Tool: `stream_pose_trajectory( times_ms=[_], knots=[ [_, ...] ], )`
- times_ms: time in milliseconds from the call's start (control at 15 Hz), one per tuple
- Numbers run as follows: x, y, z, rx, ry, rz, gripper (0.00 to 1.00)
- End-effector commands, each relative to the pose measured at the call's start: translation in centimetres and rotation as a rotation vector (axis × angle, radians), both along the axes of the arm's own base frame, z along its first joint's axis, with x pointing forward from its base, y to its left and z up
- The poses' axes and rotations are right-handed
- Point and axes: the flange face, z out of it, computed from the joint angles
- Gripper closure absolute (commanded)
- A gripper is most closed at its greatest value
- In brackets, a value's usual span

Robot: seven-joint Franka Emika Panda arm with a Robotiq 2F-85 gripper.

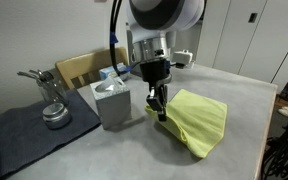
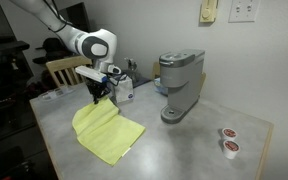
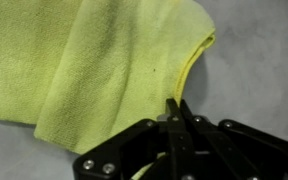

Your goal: Unfold the towel once

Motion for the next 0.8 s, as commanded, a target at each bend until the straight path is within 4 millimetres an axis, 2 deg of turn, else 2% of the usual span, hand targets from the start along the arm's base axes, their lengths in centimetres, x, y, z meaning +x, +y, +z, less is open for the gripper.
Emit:
stream_pose_trajectory(
  times_ms=[0, 733],
  knots=[
    [0.4, -0.5, -0.05, 0.076, 0.058, 0.048, 0.99],
    [0.14, -1.21, 0.25, 0.115, 0.099, 0.099, 0.99]
  ],
)
